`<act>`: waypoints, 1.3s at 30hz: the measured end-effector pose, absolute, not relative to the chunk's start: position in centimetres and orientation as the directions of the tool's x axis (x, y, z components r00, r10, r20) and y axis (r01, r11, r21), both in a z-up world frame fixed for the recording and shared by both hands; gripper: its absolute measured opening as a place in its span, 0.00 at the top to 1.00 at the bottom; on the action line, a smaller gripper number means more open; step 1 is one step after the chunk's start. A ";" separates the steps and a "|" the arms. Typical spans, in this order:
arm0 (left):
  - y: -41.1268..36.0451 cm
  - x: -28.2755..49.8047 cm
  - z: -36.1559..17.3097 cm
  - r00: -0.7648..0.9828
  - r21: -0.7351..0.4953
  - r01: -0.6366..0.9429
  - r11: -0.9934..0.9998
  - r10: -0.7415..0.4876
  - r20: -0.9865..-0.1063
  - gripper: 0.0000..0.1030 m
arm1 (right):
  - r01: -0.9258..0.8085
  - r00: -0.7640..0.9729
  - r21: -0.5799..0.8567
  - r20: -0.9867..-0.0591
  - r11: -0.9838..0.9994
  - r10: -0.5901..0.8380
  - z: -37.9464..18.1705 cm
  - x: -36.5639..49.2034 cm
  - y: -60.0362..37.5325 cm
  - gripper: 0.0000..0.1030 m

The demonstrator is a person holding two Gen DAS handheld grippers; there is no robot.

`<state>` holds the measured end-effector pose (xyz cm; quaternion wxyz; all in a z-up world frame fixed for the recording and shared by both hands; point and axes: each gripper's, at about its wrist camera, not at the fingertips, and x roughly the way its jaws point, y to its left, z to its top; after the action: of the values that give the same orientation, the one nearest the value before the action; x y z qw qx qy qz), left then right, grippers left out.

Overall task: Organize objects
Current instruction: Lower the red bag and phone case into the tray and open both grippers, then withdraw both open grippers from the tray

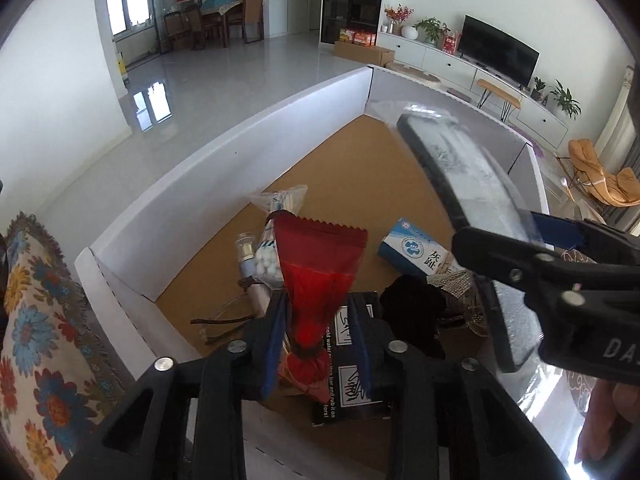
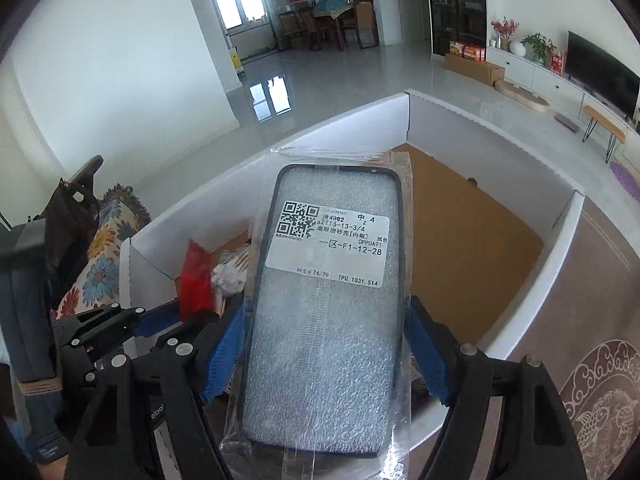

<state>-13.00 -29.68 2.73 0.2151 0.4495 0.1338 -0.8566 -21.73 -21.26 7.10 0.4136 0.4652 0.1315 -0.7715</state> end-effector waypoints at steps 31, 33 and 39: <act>-25.7 -9.1 7.0 -0.528 0.042 0.592 -0.805 -0.427 -0.734 0.09 | 0.744 -0.410 -0.038 -0.814 -0.667 -0.411 10.9 -19.0 -13.5 0.07; -25.7 -9.2 6.9 -0.529 0.035 0.590 -0.807 -0.419 -0.738 0.09 | 0.742 -0.410 -0.038 -0.816 -0.669 -0.408 10.8 -19.1 -13.6 0.05; -25.7 -9.4 7.0 -0.530 0.044 0.589 -0.807 -0.428 -0.732 0.09 | 0.739 -0.412 -0.038 -0.816 -0.673 -0.406 10.8 -19.4 -13.8 0.05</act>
<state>-9.40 -25.70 7.01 0.2929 0.3860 0.1046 -0.8685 -19.40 -13.76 10.84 0.3510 0.4135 0.2013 -0.8156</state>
